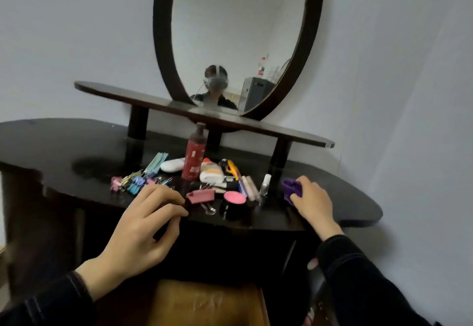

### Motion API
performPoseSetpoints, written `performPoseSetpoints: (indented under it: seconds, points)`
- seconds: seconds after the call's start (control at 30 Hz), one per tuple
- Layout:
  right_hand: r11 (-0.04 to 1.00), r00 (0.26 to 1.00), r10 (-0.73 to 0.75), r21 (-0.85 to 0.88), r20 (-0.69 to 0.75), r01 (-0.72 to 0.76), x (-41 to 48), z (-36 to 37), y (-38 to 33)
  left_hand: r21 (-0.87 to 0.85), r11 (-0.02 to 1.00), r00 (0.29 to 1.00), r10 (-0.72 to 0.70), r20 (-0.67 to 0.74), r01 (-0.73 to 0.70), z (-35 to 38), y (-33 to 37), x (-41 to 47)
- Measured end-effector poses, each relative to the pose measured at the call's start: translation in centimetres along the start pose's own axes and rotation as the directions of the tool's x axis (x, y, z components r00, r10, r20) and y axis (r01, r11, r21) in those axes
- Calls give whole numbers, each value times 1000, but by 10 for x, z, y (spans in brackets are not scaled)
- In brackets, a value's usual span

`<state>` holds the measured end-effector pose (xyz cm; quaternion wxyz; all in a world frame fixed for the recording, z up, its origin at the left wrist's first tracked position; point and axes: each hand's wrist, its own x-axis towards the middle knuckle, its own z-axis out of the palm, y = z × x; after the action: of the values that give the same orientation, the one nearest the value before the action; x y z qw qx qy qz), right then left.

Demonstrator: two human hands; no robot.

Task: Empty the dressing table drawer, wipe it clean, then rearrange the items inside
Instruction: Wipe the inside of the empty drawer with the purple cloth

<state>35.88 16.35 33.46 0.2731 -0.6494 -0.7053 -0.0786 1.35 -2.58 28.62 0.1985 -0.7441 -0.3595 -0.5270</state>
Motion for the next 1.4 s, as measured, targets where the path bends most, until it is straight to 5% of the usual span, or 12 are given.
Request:
performPoseSetpoints:
  seconds: [0.1, 0.2, 0.33, 0.4, 0.47, 0.6, 0.7, 0.9, 0.97, 1.07, 1.23, 1.4]
  points:
    - [918, 970, -55, 370, -237, 142, -64, -19, -19, -60, 993, 993, -95, 65, 99, -16, 8, -39]
    - [802, 864, -327, 371, -383, 468, -162, -9, -32, -12, 964, 941, -258, 220, 267, -33, 8, -95]
    - [702, 769, -640, 415, 8, 580, -253, 59, -55, 206, 914, 850, -401, 342, 349, -42, -11, -161]
    - [771, 687, -629, 404, 363, 492, -271, 107, -76, 310, 823, 775, -559, 293, 477, -38, -27, -184]
    - [803, 620, -596, 357, 511, 477, -270, 165, -89, 345, 693, 659, -716, 231, 633, -27, -41, -201]
    - [907, 722, -414, 184, 554, 379, -234, 250, -125, 282, 492, 440, -868, 231, 824, -3, -63, -215]
    - [958, 813, -266, 46, 518, 284, -232, 289, -155, 261, 473, 418, -876, 241, 841, 8, -76, -221]
    - [534, 357, -811, 339, 463, 774, -287, 303, -149, 230, 533, 485, -842, 235, 814, 15, -88, -236]
    - [619, 473, -732, 189, 490, 762, -242, 313, -156, 228, 532, 487, -844, 227, 816, 16, -89, -237]
    - [884, 753, -440, 91, 489, 458, -212, 327, -189, 214, 512, 471, -855, 216, 832, 17, -88, -237]
    - [662, 470, -676, 188, 567, 726, -267, 337, -210, 203, 491, 447, -865, 229, 847, 16, -88, -236]
    - [831, 641, -510, 137, 573, 539, -195, 345, -243, 237, 510, 459, -856, 239, 827, 15, -84, -232]
